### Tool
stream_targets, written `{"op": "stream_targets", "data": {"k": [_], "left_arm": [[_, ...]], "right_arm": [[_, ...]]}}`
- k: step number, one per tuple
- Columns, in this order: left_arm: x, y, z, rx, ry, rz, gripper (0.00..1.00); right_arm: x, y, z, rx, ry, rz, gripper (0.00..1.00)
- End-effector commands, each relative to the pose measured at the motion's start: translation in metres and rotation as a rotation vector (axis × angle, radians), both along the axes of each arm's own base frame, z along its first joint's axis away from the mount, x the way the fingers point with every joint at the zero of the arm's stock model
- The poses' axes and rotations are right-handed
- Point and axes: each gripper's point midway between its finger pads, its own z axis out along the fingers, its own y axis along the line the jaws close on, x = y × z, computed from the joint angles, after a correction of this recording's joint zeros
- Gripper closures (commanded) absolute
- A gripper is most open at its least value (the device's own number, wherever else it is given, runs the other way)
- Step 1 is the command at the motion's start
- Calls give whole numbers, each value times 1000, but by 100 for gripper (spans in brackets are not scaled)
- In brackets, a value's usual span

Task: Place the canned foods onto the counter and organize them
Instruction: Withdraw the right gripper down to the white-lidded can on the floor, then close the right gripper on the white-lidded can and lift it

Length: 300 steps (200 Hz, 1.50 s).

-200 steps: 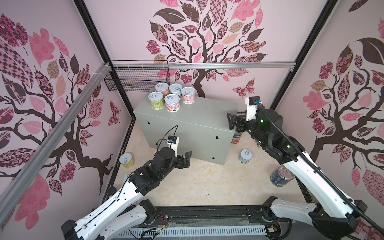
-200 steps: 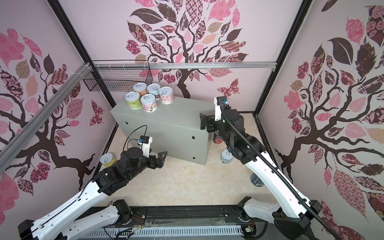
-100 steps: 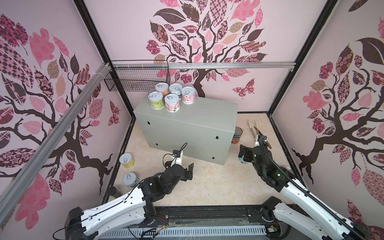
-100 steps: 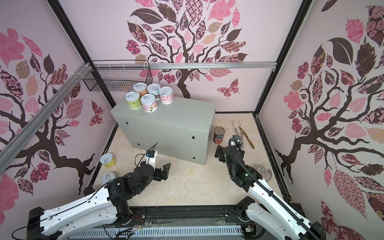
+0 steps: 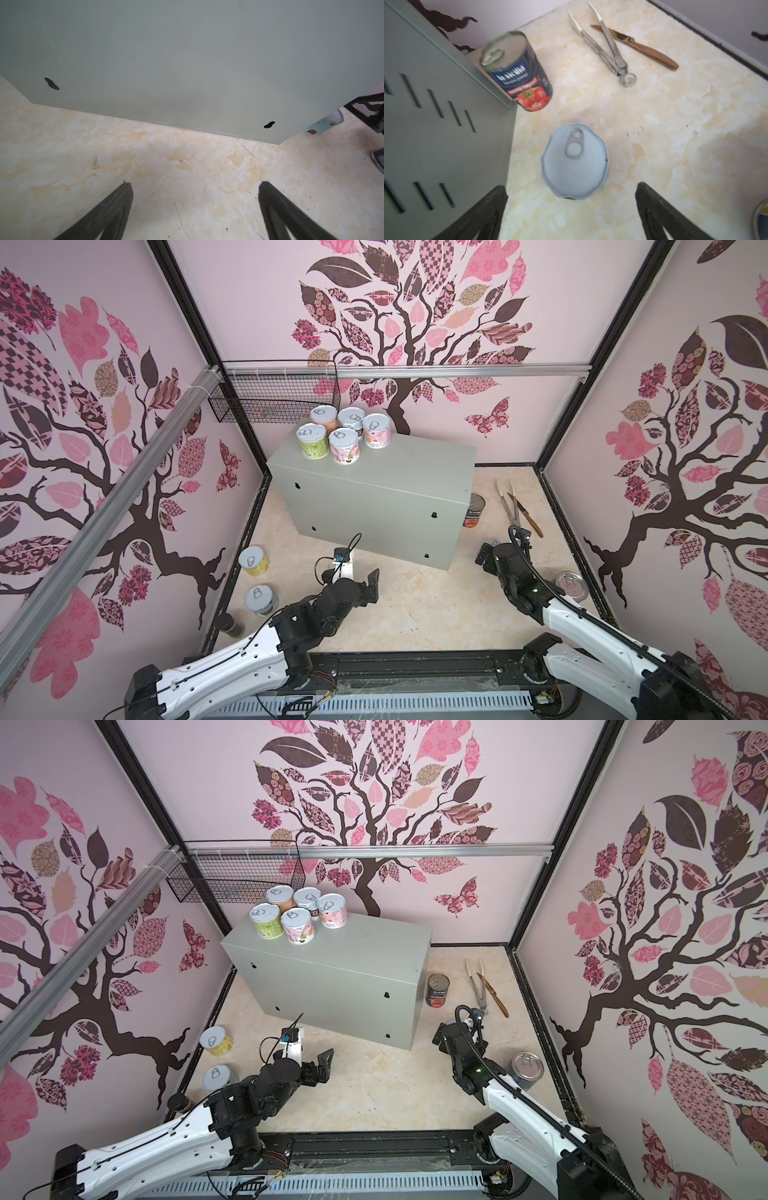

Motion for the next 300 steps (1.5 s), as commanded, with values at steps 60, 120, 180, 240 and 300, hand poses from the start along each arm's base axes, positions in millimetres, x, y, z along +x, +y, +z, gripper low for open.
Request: {"op": "stream_targets", "data": {"k": [60,120,180,240,300], "left_arm": [[-5,7,-18,-18,-7,1,2],[-8,6,-23,-48,4,-8,2],[-9,8,-23,-70,-5,-11,2],[-11,9,-37,-77,-1,-11,2],[-9,5,-37,-76,-6,-19,2]], "right_arm": [[22,8,-26,18,12,0,0],[36,10,-31,-18,36,-3,0],[51,17,-46,-28,78,7,0],[73,26,-61,-43,123,21,0],[88,33,-69,-53,140,38,0]]}}
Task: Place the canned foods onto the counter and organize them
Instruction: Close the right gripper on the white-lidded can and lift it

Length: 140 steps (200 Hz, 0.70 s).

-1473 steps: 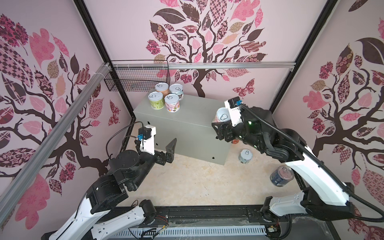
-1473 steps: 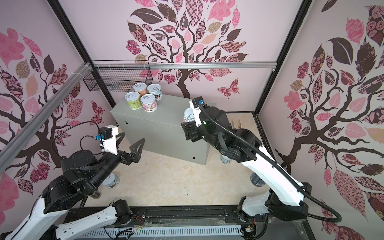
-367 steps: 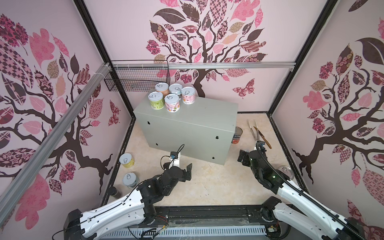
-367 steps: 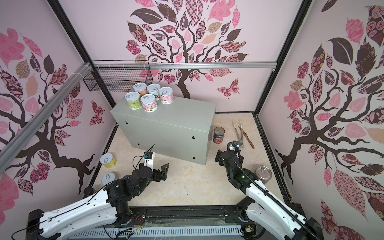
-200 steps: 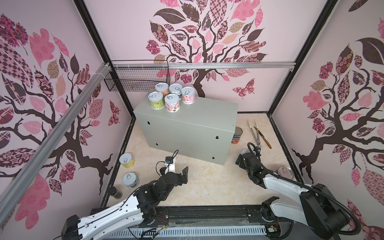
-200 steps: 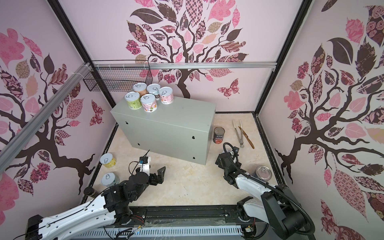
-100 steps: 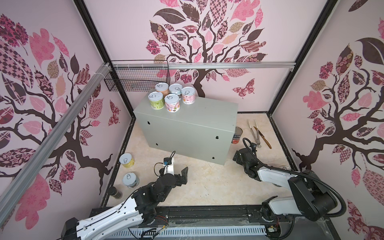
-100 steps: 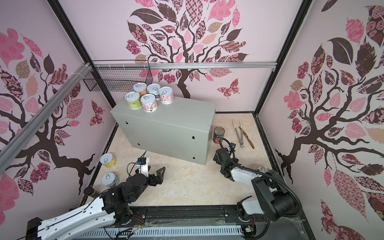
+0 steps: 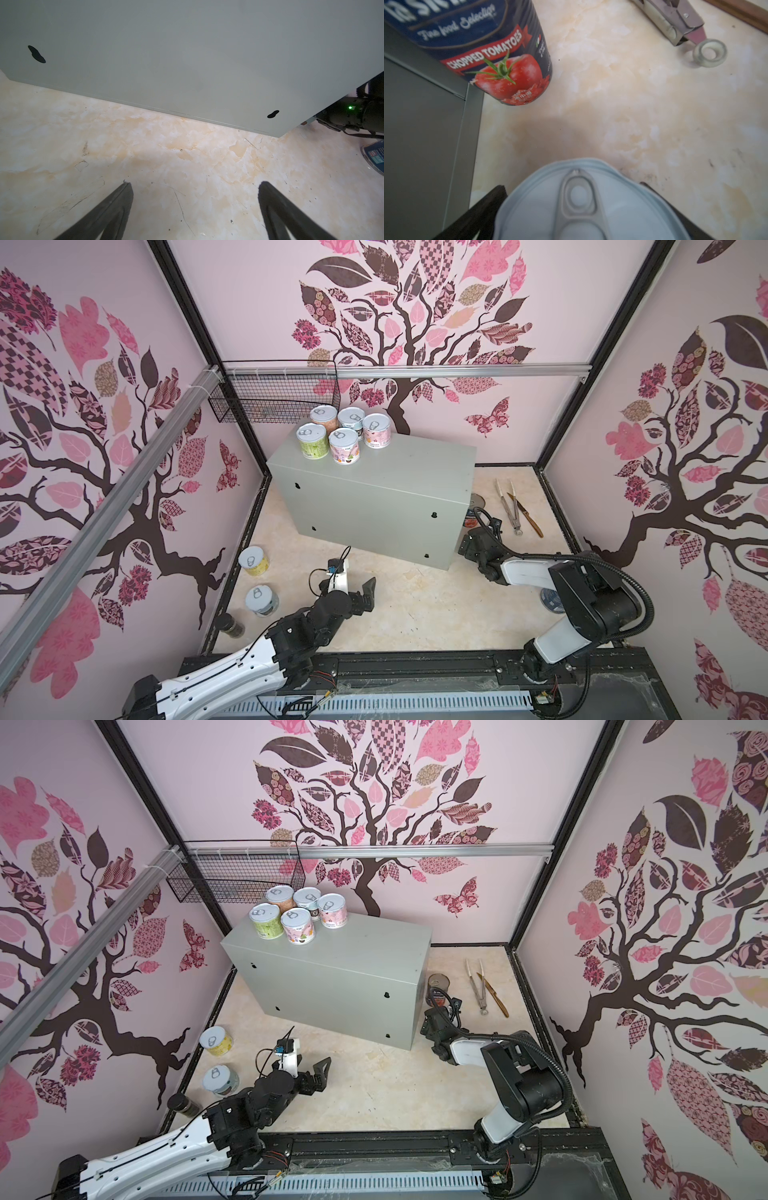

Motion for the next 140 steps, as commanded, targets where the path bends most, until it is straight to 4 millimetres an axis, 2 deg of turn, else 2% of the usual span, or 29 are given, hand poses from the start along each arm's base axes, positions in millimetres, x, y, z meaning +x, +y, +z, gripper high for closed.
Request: {"op": "stream_targets", "data": {"k": [1,32,96,126,140], "left_arm": [[0,-2,-5,-11,-2,-6,2],[-1,-3,-8,-13,6,-7,2],[0,-4,-7,-10,6,-11,2],[-1,-5,-5,-29,10,-12,2],[-2,-5,-5,-34,8,-17,2]], "right_arm": [[12,5,2,0,-8,15,0],[11,3,-5,-15,16,10,1],[1,6,-20,-14,115,27,12],[-4,5,-16,-7,109,30,17],[-6,6,-7,6,73,47,21]]}}
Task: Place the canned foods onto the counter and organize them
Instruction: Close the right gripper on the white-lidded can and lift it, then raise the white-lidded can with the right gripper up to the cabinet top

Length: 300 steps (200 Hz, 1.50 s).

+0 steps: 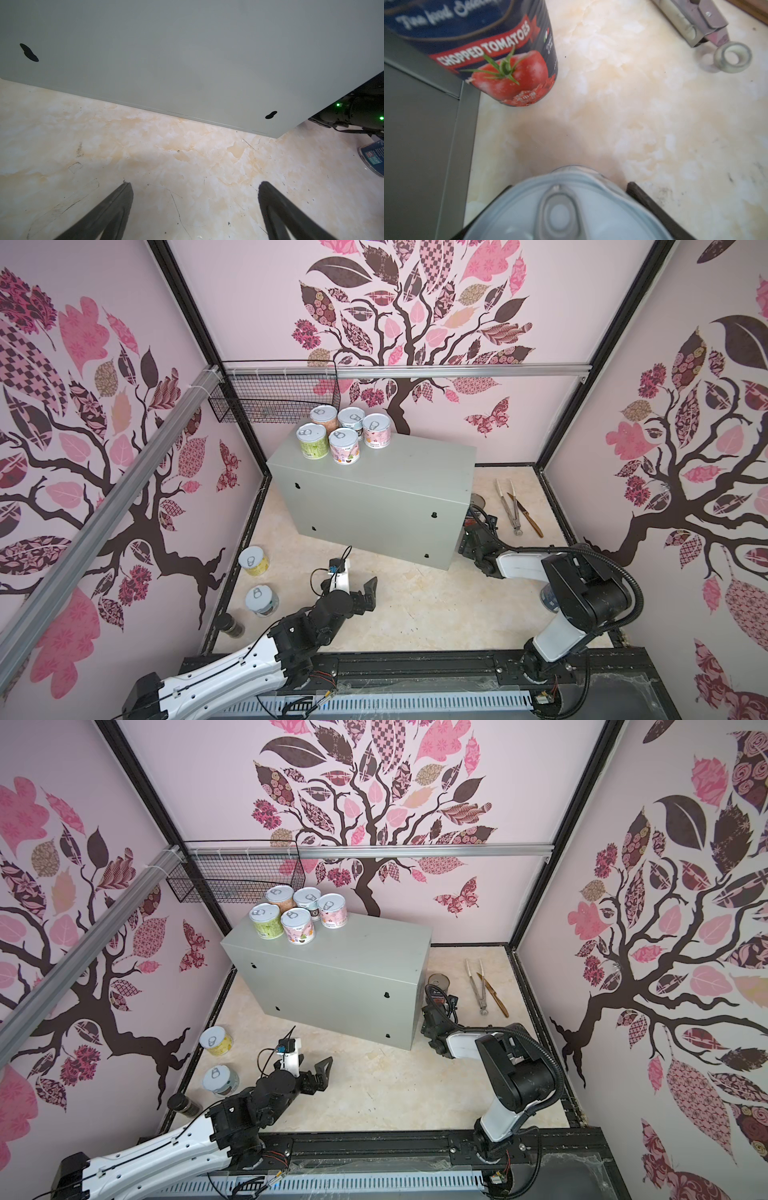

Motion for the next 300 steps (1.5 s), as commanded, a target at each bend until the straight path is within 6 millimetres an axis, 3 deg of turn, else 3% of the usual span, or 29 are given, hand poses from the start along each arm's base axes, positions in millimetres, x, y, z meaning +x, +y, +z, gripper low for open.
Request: {"op": "stream_targets", "data": {"k": [1,24,76,128,165,242,276,300], "left_arm": [[-3,-2,-3,-18,6,-13,2],[-2,-1,-5,8,15,-13,2],[0,-8,10,12,10,-26,2],[3,-20,22,81,40,-59,2],[5,-25,50,61,6,-80,2],[-1,3,108,92,-111,-64,2],[-7,2,126,101,-86,-105,2],[-10,4,141,62,-72,-135,2]], "right_arm": [[-12,1,0,27,19,26,22],[-17,-1,17,40,-41,38,32],[-27,-4,55,57,-115,58,33],[-47,-6,136,129,-358,117,35],[-61,-4,181,163,-408,162,34],[-98,-2,268,219,-522,260,35],[-113,-4,309,221,-581,296,36],[-118,12,331,216,-579,413,36]]}}
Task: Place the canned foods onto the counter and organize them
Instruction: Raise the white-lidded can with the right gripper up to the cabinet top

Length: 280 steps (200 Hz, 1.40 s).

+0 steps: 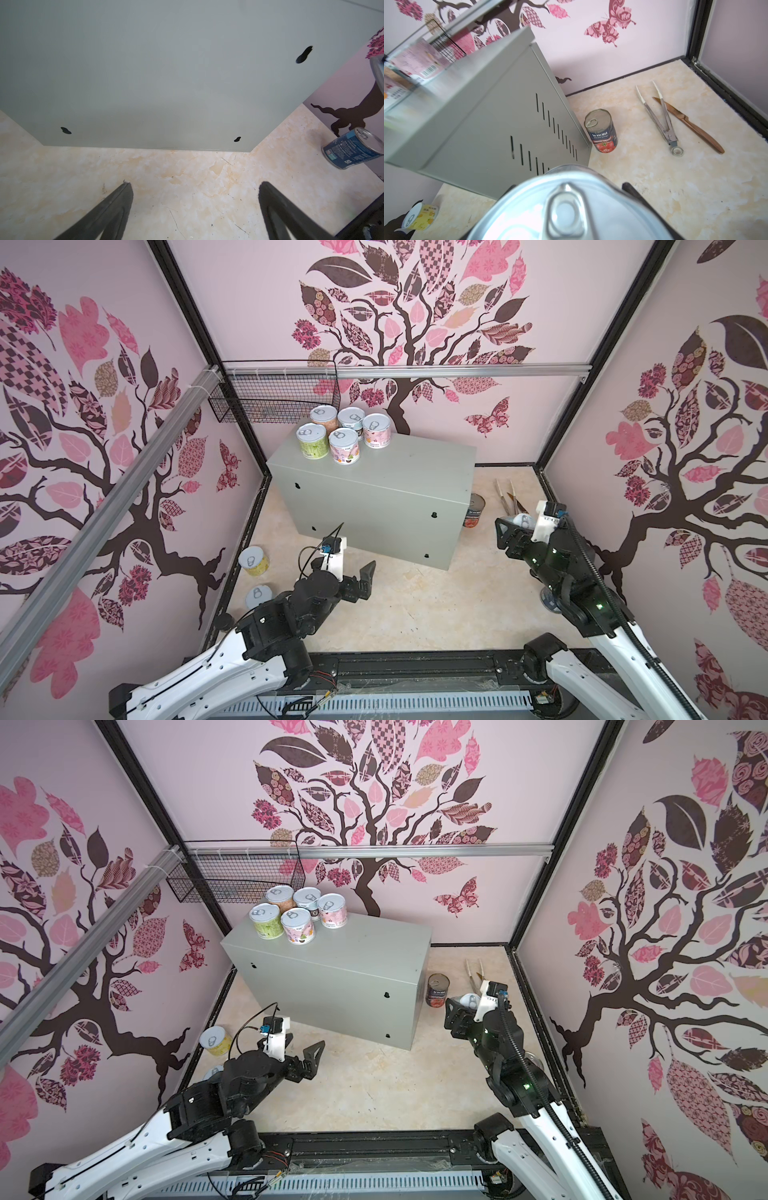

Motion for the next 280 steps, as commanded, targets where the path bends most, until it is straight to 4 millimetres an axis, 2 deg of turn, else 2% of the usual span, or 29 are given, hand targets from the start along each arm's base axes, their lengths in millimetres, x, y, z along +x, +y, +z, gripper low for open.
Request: {"op": "stream_targets", "data": {"k": [1,26,46,86,120,147,185,204,228,269,275,280], "left_arm": [[-6,4,17,-13,14,-42,2],[-7,13,36,-72,6,-50,2],[-7,21,46,-56,-15,-42,2],[-3,36,60,12,-85,6,2],[4,36,64,19,-96,19,2],[17,33,54,-27,-46,5,2],[41,46,36,-151,49,36,2],[46,44,27,-177,70,42,2],[50,41,5,-192,103,52,2],[50,55,-3,-105,109,103,2],[50,57,-4,-100,111,117,2],[50,57,-5,-97,113,118,2]], "right_arm": [[-9,14,40,-21,-70,113,36],[-9,33,55,-27,-64,216,36],[-8,42,72,-43,-71,271,36],[-2,57,106,-93,-81,351,36],[8,66,130,-113,-81,384,37],[22,78,144,-108,-73,417,40],[44,92,164,-112,-83,439,41],[56,105,170,-138,-88,438,41],[75,128,171,-184,-82,442,41],[106,176,170,-222,-58,509,41],[111,185,160,-239,-36,518,41],[112,190,167,-245,-55,521,40]]}}
